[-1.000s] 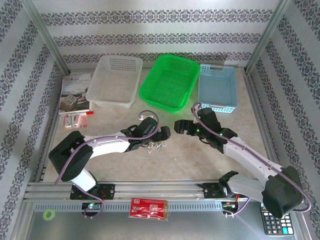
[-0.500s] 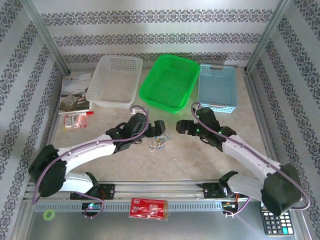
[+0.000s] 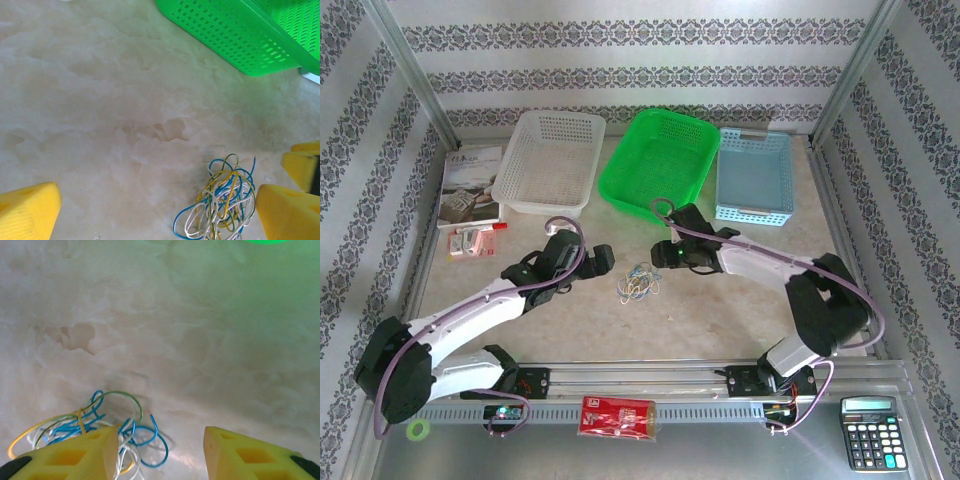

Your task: Untangle the cables

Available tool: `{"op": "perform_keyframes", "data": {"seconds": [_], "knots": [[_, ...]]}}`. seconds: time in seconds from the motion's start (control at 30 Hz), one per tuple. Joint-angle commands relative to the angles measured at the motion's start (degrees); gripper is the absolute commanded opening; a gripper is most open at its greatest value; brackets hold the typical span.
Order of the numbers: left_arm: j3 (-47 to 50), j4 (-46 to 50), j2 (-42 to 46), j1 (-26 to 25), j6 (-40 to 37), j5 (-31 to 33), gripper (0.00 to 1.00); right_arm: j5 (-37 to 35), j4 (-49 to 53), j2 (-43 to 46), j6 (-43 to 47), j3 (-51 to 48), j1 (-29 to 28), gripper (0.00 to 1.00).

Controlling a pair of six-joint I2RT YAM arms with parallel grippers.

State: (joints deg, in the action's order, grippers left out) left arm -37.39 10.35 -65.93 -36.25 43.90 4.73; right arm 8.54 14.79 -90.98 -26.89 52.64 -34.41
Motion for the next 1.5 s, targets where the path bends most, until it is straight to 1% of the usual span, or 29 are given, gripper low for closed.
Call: {"op": "perform_keyframes", "data": {"seconds": [0.0, 0.13, 0.33, 0.6, 0.7, 0.77, 0.8, 0.83, 1.03, 1.27, 1.47], "knots": [[1.1, 1.5, 1.1, 0.5, -0.4, -0.4, 1.00, -3.6, 1.4, -3.9, 1.8, 3.2, -1.5, 0.47], [2.5, 0.7, 1.7, 0.5, 0.5, -0.9, 1.00, -6.0, 2.0, -6.9, 2.1, 4.8, -2.5, 0.44], [3.8, -0.4, 2.1, 0.5, 1.2, -1.2, 1.00, -6.1, 1.9, -9.7, 2.3, 6.1, -2.9, 0.40], [5.0, -1.5, 2.2, 0.5, 2.0, -1.7, 1.00, -5.9, 1.5, -12.6, 2.9, 7.2, -2.9, 0.30], [5.2, -1.8, 2.2, 0.5, 2.1, -1.8, 1.00, -5.3, 1.4, -13.3, 3.4, 7.5, -2.8, 0.20], [5.1, -1.9, 2.3, 0.5, 2.0, -2.0, 1.00, -4.8, 1.3, -12.8, 3.7, 7.4, -2.8, 0.09], [5.2, -1.8, 2.3, 0.5, 1.8, -2.2, 1.00, -4.6, 1.4, -12.2, 3.7, 7.2, -2.8, 0.03], [5.2, -1.8, 2.5, 0.5, 1.7, -2.2, 1.00, -4.5, 1.5, -11.4, 3.8, 7.1, -2.9, 0.00], [5.7, -3.7, 4.6, 0.5, -0.3, -2.4, 1.00, -3.2, 2.7, -2.1, 3.5, 7.0, -2.9, 0.00], [6.1, -7.2, 6.7, 0.5, -4.3, -4.4, 1.00, 1.0, 2.8, 9.5, 0.7, 8.3, -3.1, 0.00], [6.4, -10.2, 7.5, 0.5, -6.9, -6.3, 1.00, 3.0, 1.2, 15.3, -1.4, 8.9, -3.6, 0.00]]}}
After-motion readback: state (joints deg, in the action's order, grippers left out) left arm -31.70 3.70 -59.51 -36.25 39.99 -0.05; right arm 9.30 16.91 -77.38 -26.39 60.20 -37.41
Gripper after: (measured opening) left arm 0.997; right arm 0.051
